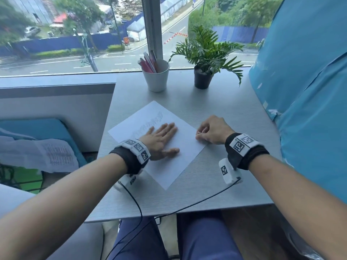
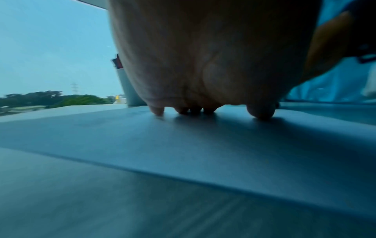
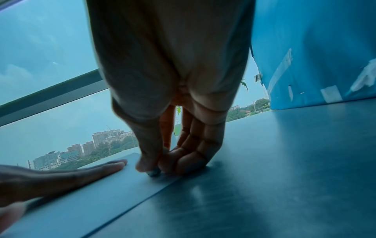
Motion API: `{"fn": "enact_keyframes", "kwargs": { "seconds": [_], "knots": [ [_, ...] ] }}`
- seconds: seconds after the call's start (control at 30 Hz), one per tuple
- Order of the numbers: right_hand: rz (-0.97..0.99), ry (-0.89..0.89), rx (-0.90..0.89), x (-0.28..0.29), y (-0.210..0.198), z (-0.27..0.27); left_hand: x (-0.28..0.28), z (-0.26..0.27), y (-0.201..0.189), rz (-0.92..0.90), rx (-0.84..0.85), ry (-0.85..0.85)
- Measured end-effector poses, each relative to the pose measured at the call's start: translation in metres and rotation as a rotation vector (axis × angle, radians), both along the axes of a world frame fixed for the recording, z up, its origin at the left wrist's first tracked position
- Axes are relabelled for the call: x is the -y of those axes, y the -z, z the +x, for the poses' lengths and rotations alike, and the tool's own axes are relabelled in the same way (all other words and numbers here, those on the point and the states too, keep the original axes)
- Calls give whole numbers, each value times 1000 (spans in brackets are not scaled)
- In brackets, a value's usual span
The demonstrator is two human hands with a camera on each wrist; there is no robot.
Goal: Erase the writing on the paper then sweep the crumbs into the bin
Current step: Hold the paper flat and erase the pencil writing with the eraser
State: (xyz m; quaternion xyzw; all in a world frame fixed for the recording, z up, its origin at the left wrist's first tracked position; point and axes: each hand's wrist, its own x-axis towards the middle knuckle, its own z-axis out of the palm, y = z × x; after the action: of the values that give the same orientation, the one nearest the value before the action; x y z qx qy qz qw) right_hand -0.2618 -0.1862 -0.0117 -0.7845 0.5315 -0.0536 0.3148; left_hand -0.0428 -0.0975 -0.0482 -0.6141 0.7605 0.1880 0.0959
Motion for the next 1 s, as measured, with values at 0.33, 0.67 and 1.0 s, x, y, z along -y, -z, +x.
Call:
{"fn": "enact_keyframes", "kwargs": {
  "seconds": [0.33,0.67,1.0],
  "knots": [
    [-75,-57,58,-7,-8,22,7,-6,-13,133,15,-123],
    [-65,-40,28,-15,-5,21,12,-15,-19,188,78,-150],
    [2,-118,20,-23,-7,20,9,-14,-22,213,77,-138]
  ]
}}
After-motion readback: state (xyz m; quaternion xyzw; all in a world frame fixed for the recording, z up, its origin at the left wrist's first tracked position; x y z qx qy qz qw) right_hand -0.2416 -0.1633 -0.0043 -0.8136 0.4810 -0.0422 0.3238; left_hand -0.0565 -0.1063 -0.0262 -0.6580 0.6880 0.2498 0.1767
